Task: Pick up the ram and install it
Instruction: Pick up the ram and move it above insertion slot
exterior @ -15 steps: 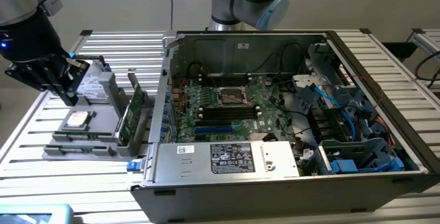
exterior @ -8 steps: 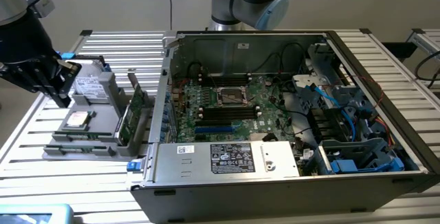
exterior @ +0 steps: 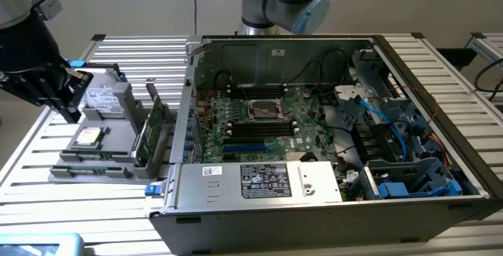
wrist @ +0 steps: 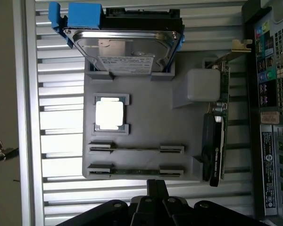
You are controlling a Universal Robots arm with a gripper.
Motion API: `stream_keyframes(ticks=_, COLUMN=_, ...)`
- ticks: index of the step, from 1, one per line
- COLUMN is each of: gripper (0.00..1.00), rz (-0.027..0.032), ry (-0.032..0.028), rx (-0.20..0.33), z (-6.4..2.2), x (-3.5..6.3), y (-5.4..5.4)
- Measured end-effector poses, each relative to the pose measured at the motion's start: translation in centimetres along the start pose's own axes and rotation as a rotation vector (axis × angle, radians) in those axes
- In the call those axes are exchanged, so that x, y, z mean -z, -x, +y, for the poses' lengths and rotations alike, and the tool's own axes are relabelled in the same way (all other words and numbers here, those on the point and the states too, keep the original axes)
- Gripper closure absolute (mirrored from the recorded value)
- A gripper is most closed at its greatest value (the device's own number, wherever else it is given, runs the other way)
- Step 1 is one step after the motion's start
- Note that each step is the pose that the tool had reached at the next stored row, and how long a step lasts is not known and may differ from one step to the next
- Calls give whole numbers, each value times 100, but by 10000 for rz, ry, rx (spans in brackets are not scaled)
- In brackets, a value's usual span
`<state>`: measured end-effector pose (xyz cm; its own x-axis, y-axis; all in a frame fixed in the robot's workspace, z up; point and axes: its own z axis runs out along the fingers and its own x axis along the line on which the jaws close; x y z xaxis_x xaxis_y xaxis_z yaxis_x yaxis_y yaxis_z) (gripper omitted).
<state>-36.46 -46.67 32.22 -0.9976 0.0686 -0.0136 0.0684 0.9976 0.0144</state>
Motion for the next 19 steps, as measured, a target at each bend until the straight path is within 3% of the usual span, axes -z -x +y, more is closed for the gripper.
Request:
stream_keyframes(ticks=3, gripper=89, rz=4, ry=4, rx=244, z=0, x=0, y=-1)
stream_keyframes(ticks=19, gripper=89, rz=49, ry=84, rx=3078, z=0, x=-2, y=0)
